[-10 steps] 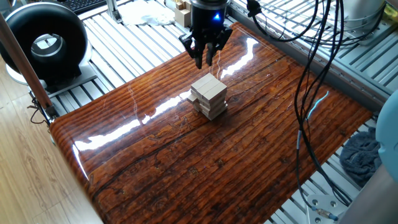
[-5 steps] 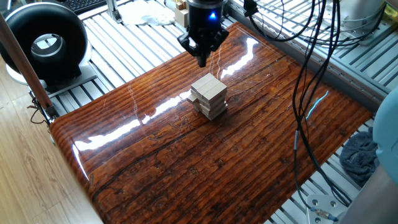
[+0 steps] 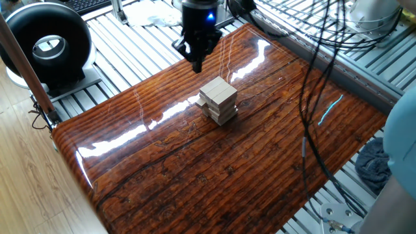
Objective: Play Jenga
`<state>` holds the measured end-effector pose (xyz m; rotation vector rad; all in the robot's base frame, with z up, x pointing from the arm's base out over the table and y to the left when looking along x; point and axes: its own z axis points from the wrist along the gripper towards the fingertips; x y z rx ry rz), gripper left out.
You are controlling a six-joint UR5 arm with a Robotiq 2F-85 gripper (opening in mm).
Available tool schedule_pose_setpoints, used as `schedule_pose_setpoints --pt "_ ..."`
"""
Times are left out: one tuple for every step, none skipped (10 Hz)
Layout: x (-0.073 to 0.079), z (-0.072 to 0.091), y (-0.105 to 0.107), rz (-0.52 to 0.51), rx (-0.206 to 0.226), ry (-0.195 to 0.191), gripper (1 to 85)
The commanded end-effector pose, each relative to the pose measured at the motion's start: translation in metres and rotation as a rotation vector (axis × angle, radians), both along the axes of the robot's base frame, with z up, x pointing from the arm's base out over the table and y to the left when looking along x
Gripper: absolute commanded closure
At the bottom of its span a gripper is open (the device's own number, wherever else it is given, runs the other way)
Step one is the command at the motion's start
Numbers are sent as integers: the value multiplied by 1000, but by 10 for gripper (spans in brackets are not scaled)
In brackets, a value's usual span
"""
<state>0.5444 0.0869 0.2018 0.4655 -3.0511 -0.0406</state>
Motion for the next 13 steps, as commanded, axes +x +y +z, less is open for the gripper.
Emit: schedule_pose_setpoints --pt "6 3 32 571 -69 -38 843" --pt "7 2 29 709 -102 -38 840" --pt "8 1 26 807 -125 -32 840" --pt "10 0 21 908 -148 -24 837" --pt "11 -2 19 999 -161 -18 803" --pt "5 -4 25 1030 -148 -14 750" --pt "3 -7 29 1039 -145 -33 737" --pt "0 -12 33 1055 -117 -65 713" --pt "-5 -17 34 1083 -83 -90 630" --pt "-10 -23 28 1118 -61 -102 587" --pt "-17 -27 19 1128 -52 -103 557" --pt "-22 -31 7 1139 -56 -110 557" --pt "-24 -34 1 1148 -50 -117 557"
